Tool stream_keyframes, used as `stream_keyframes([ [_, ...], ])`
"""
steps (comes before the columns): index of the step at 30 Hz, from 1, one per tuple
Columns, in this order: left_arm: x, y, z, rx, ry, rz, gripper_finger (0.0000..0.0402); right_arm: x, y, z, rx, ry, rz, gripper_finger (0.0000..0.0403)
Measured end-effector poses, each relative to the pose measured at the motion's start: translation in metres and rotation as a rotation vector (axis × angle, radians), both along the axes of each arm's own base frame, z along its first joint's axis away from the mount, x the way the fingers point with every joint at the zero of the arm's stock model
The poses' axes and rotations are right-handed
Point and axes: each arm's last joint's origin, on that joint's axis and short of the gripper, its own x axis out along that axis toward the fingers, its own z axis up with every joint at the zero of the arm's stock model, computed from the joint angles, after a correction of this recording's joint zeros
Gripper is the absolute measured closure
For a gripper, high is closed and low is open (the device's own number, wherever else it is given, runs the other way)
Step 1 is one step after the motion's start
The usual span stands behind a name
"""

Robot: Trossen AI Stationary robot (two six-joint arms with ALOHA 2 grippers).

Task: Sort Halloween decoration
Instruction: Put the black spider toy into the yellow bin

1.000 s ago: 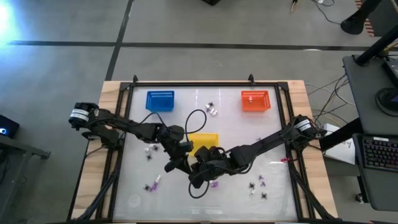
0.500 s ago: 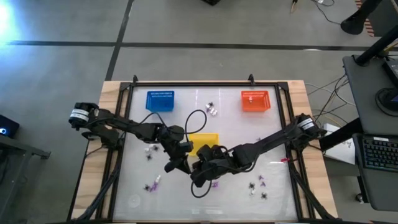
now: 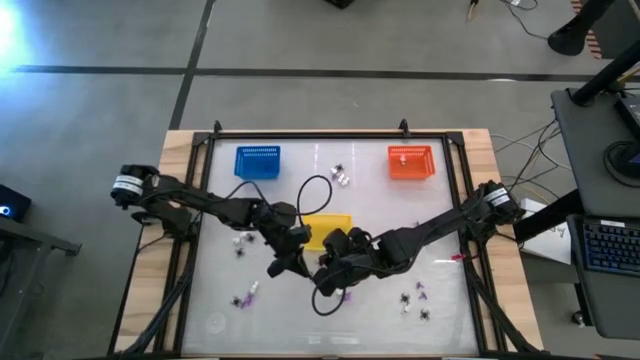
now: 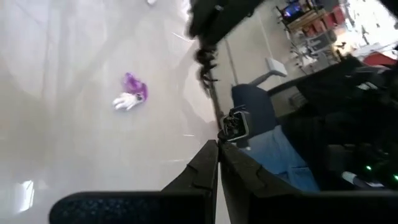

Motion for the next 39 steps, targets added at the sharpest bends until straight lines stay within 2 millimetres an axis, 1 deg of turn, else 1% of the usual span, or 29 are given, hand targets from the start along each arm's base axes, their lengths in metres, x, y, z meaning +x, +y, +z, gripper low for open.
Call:
stream_keyframes([
  [3, 0.003, -0.002, -0.01, 0.0, 0.043, 0.004, 0.0401, 0.0, 0.0, 0.0, 0.001, 0.001, -0.001, 0.0394],
  [7, 0.006, -0.009, -0.024, 0.009, 0.079, -0.006, 0.0401, 0.0, 0.0, 0.0, 0.017, 0.003, -0.022, 0.0394],
  [14, 0.01, -0.024, -0.039, 0.03, 0.093, -0.007, 0.0401, -0.006, -0.003, -0.003, 0.025, 0.052, -0.06, 0.0394],
  [16, 0.01, -0.026, -0.042, 0.041, 0.098, 0.0, 0.0401, -0.007, -0.003, -0.002, 0.026, 0.053, -0.062, 0.0394],
  [21, 0.012, -0.029, -0.056, 0.051, 0.167, 0.048, 0.0401, -0.008, -0.004, 0.002, 0.028, 0.043, -0.062, 0.0394],
  [25, 0.011, -0.034, -0.062, 0.058, 0.182, 0.038, 0.0401, -0.01, -0.004, 0.006, 0.028, 0.035, -0.057, 0.0394],
  [29, 0.011, -0.039, -0.057, 0.061, 0.146, 0.016, 0.0401, -0.012, -0.005, 0.011, 0.021, 0.024, -0.055, 0.0394],
  [35, 0.025, -0.043, -0.036, 0.062, 0.065, 0.003, 0.0401, -0.013, -0.006, 0.012, 0.013, 0.02, -0.056, 0.0394],
  [39, 0.031, -0.044, -0.026, 0.119, 0.071, -0.024, 0.0401, -0.014, -0.004, 0.012, 0.013, 0.022, -0.053, 0.0394],
])
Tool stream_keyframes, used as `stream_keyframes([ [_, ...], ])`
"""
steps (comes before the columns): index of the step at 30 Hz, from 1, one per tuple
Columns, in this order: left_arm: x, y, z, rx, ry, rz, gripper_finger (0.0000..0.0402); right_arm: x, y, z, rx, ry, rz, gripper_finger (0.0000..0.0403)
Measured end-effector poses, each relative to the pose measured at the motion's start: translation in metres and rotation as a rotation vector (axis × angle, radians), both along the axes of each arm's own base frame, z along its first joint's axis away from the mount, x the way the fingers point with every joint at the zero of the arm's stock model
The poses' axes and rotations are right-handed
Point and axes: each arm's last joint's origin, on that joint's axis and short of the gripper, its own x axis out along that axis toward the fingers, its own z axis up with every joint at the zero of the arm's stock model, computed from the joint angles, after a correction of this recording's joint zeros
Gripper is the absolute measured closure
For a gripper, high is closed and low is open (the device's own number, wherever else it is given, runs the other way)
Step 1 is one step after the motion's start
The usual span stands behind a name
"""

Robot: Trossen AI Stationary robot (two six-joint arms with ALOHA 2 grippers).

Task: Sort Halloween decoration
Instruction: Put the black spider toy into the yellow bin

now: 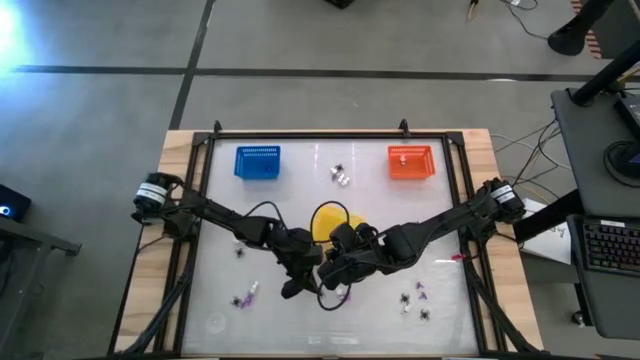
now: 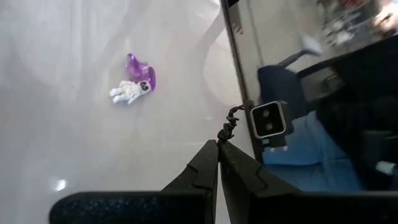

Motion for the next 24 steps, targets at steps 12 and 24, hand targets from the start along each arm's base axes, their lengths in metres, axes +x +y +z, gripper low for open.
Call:
stream_keyframes([
  [12, 0.006, 0.001, -0.004, 0.133, 0.021, -0.01, 0.04, -0.003, 0.008, 0.0, 0.002, -0.001, 0.017, 0.0394],
  [24, 0.007, 0.0, -0.016, 0.136, 0.068, -0.008, 0.0314, -0.003, 0.008, 0.0, 0.002, -0.001, 0.02, 0.0394],
])
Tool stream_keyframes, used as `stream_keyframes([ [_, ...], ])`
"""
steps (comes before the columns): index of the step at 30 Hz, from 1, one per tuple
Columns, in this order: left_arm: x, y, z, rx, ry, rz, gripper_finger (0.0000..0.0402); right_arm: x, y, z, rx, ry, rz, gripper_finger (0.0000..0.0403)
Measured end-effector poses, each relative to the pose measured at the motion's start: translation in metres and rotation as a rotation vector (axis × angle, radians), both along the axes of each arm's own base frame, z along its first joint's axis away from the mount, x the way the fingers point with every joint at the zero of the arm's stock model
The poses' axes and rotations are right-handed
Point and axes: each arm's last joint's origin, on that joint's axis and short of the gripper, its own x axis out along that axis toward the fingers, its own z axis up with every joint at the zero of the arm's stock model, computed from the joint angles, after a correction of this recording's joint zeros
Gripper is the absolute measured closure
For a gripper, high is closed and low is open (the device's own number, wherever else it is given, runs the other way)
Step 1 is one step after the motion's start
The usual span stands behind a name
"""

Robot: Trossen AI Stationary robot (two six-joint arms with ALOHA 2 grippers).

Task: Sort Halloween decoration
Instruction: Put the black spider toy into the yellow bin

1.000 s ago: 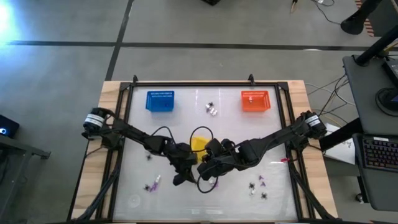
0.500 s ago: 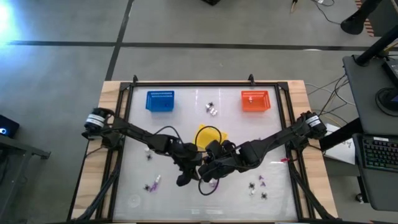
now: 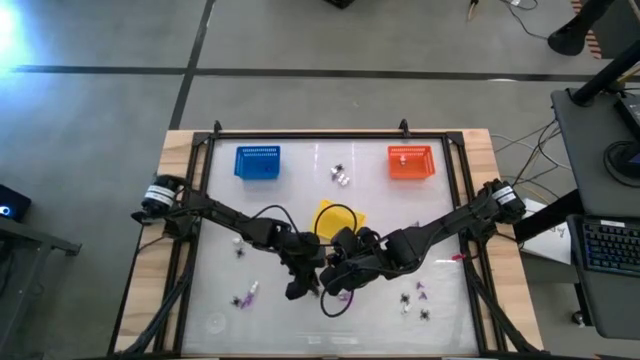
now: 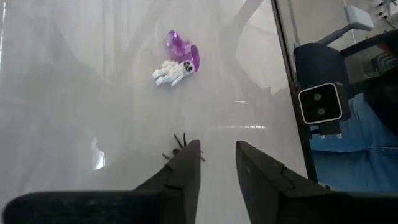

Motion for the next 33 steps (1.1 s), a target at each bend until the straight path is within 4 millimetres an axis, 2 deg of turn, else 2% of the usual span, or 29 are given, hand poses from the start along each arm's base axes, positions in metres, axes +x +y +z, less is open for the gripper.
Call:
stream_keyframes([
  [7, -0.008, 0.002, 0.017, 0.028, -0.017, -0.018, 0.0301, -0.008, -0.004, -0.005, -0.011, 0.084, -0.051, 0.0394],
  [12, -0.023, 0.009, 0.043, 0.136, -0.056, 0.015, 0.0303, -0.017, -0.014, -0.011, -0.04, 0.196, -0.123, 0.0394],
  [16, -0.039, 0.015, 0.065, 0.201, -0.059, 0.052, 0.0306, -0.014, -0.033, -0.012, -0.055, 0.225, -0.185, 0.0394],
  [24, -0.072, 0.028, 0.105, 0.358, -0.107, 0.17, 0.0306, -0.003, -0.078, -0.015, -0.088, 0.281, -0.2, 0.0394],
  [28, -0.089, 0.035, 0.117, 0.434, -0.094, 0.224, 0.0306, 0.002, -0.099, -0.017, -0.067, 0.324, -0.158, 0.0394],
  [33, -0.106, 0.042, 0.121, 0.53, -0.03, 0.287, 0.0306, 0.007, -0.121, -0.026, -0.057, 0.395, -0.066, 0.0394],
])
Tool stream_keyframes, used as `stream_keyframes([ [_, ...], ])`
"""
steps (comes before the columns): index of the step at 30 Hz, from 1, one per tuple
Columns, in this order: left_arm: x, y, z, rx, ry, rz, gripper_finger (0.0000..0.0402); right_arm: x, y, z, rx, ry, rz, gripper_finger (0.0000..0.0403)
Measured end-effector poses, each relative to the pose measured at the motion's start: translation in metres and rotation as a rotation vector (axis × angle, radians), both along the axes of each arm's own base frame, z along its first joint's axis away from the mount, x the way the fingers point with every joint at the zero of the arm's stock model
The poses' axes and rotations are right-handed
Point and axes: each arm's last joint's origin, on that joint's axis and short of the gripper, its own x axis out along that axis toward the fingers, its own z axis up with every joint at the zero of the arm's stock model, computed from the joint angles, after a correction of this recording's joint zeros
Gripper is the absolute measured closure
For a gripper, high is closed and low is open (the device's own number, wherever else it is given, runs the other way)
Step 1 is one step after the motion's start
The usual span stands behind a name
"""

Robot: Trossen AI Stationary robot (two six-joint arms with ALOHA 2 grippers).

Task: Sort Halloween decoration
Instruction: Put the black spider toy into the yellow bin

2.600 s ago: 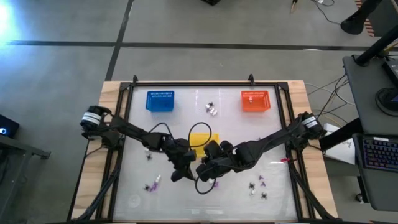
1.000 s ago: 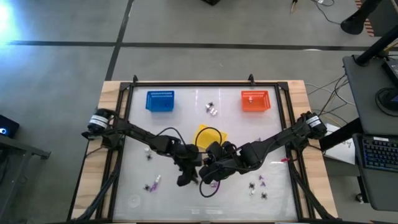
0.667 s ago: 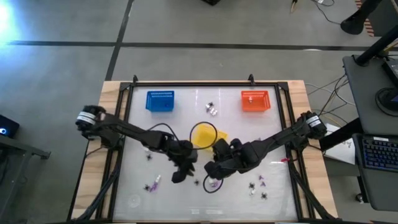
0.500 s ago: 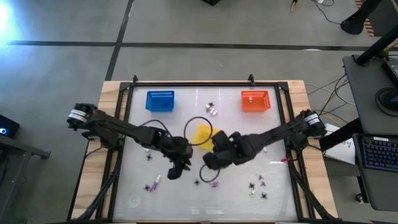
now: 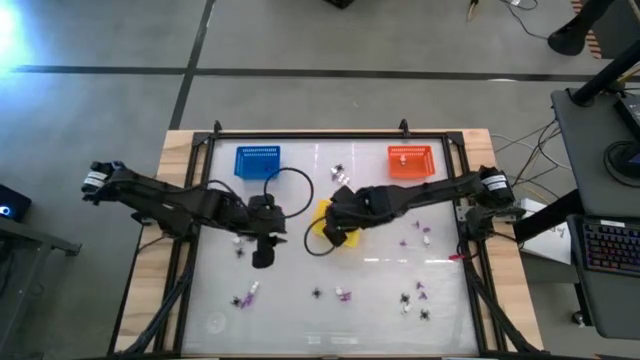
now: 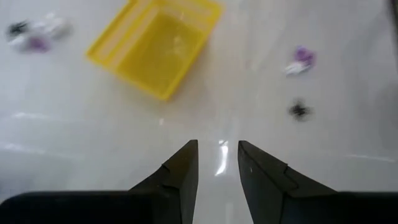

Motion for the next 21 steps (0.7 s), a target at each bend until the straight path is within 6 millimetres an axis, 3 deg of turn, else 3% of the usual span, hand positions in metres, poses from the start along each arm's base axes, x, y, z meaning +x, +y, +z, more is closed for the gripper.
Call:
stream_keyframes([
  [11, -0.017, 0.006, 0.01, -0.037, 0.001, 0.123, 0.0306, 0.011, -0.02, -0.02, 0.033, 0.092, 0.192, 0.0394],
  [21, -0.019, 0.006, 0.008, -0.047, 0.029, 0.149, 0.0306, 0.014, -0.029, -0.024, 0.01, 0.113, 0.257, 0.0393],
])
